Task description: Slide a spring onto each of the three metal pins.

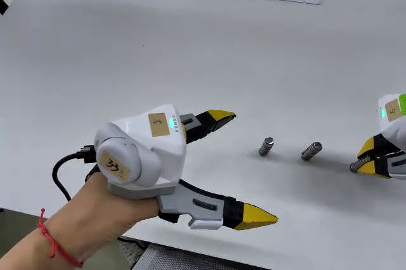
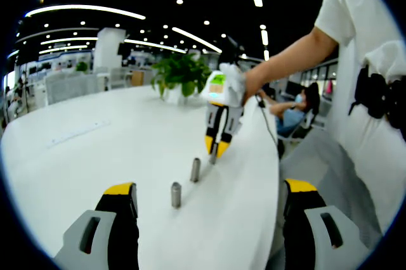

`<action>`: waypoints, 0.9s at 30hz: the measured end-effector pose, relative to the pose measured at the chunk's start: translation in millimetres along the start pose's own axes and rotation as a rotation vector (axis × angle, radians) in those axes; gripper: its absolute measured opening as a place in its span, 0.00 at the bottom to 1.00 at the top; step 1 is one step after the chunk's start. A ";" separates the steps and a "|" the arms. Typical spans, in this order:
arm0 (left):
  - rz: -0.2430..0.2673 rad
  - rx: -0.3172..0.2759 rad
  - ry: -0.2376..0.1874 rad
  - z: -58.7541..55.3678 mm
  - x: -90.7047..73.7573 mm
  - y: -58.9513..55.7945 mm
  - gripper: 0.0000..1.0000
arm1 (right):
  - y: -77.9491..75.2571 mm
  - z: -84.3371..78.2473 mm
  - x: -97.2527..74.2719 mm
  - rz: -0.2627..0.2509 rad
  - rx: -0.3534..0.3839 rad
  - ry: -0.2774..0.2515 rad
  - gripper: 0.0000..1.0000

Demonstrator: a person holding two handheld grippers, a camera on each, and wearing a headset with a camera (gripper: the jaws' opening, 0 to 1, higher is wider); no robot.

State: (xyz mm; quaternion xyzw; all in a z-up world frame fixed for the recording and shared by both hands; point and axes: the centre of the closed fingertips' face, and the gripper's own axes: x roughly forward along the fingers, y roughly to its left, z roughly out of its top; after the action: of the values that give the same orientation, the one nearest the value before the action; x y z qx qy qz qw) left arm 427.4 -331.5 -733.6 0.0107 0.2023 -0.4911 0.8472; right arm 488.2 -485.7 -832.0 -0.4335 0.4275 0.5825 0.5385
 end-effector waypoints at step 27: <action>0.005 0.027 0.040 -5.2 -4.2 0.9 0.98 | -7.3 18.3 -66.4 -0.126 0.225 -0.272 0.29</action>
State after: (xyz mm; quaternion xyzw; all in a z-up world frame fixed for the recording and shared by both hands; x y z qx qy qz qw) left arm 424.6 -326.4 -737.0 0.0322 0.2125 -0.4914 0.8440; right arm 497.6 -484.7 -763.4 -0.3138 0.3851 0.5493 0.6719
